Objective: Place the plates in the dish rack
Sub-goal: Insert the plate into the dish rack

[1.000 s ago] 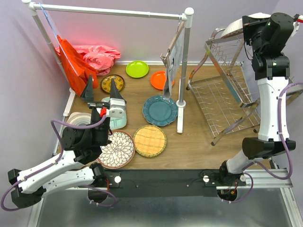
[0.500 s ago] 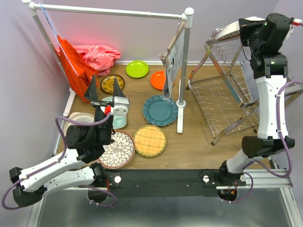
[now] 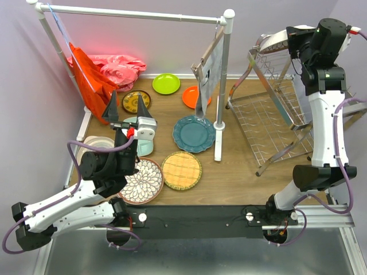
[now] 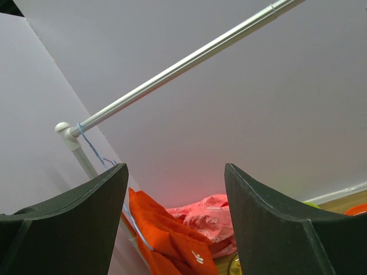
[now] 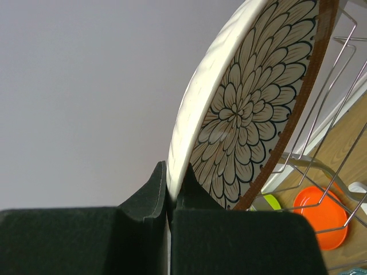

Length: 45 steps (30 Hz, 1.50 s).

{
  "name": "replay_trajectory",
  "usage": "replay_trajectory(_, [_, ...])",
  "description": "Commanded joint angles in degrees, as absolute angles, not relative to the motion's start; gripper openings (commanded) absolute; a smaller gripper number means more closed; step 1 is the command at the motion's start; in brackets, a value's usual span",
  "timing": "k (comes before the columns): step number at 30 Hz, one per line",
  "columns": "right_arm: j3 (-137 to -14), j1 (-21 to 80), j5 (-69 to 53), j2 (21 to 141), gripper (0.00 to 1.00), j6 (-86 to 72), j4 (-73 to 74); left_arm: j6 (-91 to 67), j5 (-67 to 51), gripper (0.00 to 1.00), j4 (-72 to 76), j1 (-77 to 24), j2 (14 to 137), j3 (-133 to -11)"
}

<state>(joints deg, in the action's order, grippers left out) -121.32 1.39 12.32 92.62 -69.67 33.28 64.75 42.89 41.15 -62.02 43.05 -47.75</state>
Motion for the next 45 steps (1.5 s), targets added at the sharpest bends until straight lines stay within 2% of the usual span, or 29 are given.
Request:
replay_trajectory(1, [-121.4,1.1,12.7,90.4,0.0,-71.3,26.5,63.2,44.2,0.77,44.2,-62.3,43.1,-46.9])
replay_trajectory(45, [-126.3,-1.5,5.9,94.4,0.01,-66.2,25.4,63.5,44.9,0.77,45.0,-62.2,43.9,-46.2])
